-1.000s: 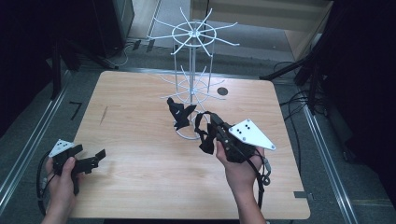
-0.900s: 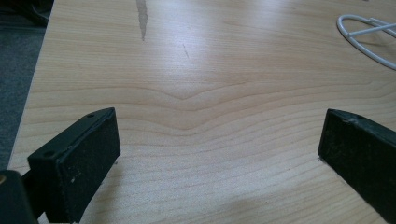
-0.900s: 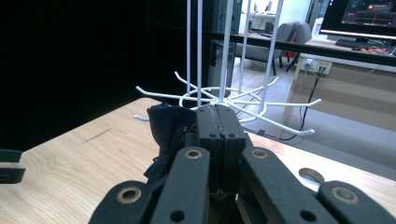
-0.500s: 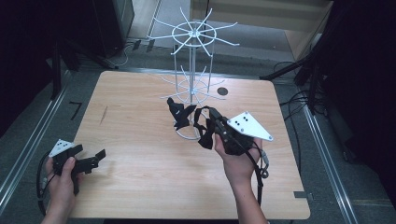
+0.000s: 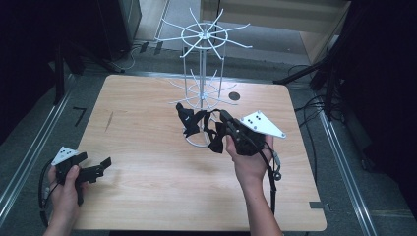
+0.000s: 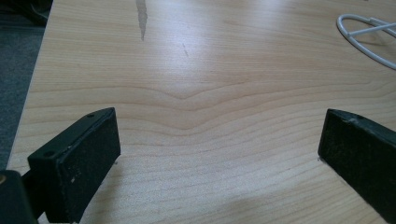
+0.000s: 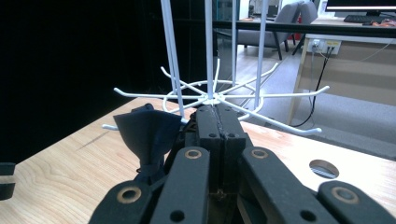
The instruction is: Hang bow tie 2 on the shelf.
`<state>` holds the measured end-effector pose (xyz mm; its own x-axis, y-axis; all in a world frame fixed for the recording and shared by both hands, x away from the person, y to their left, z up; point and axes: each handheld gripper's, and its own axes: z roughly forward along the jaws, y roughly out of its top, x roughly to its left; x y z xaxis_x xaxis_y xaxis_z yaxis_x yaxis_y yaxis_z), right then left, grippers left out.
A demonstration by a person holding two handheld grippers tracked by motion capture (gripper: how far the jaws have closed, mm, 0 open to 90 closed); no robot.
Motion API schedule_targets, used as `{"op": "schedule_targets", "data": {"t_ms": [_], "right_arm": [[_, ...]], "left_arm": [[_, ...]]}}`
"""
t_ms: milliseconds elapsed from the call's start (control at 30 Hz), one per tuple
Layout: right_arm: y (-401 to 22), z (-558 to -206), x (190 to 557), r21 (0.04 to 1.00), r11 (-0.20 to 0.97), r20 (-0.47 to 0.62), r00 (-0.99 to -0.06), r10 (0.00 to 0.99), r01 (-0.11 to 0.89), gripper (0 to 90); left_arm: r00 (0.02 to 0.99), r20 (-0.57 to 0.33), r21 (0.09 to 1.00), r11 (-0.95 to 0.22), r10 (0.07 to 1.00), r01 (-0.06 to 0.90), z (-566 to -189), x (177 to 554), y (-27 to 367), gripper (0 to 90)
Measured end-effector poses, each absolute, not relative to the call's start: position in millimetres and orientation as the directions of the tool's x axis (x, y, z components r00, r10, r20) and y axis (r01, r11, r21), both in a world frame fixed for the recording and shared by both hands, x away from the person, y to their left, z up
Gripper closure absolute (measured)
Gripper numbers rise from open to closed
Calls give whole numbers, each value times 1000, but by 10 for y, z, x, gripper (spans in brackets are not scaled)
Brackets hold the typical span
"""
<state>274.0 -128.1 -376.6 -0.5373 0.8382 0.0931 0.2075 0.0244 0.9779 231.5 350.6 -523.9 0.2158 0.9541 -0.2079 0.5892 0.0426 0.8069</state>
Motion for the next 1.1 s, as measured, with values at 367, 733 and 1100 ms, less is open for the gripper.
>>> {"op": "schedule_targets", "data": {"t_ms": [367,733,1100], "right_arm": [[-1261,-3816,2833,972,28,103,-530,842,234,900],[-1206,-3870,2914,967,29,112,-527,843,252,900],[-1211,-3984,2985,960,28,125,-517,847,279,900]], "left_arm": [[216,-208,807,42,954,589,-5239,2315,3505,0],[216,-208,807,42,954,590,-5239,2315,3505,0],[216,-209,806,43,954,590,-5239,2316,3505,0]]}}
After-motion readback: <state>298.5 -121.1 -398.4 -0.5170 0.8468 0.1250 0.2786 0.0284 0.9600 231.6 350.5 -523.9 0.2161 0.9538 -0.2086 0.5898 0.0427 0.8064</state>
